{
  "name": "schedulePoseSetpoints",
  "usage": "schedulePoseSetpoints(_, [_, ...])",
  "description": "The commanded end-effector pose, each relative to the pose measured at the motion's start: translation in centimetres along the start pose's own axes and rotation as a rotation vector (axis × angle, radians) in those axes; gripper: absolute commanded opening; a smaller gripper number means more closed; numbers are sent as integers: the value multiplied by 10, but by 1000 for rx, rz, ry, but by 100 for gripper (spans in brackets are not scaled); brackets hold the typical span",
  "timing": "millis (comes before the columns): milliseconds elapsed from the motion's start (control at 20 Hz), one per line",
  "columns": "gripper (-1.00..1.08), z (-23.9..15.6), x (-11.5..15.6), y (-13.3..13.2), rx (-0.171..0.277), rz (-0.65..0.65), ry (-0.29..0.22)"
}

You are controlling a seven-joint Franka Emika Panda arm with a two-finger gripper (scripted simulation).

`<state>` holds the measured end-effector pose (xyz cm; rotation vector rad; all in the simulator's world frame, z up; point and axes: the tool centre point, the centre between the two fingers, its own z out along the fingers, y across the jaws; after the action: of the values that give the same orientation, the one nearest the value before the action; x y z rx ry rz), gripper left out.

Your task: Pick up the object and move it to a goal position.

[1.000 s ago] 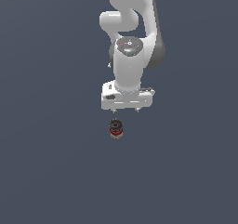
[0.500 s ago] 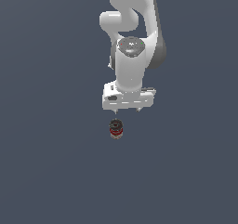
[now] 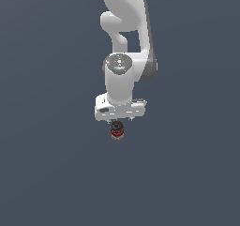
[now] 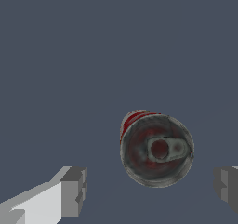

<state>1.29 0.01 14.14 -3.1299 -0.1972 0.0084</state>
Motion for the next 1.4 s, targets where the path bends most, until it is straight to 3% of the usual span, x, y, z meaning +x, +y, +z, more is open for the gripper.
schedulePoseSetpoints(0, [100,8,3,8,-3,-10,3])
schedulePoseSetpoints(450, [100,17,4,14,-5,-14,3])
schedulePoseSetpoints(1150, [100,64,5,15,-6,-17,5])
schedulePoseSetpoints(1200, [-100,64,5,15,-6,-17,5])
schedulePoseSetpoints(1350, [-100,64,5,15,-6,-17,5])
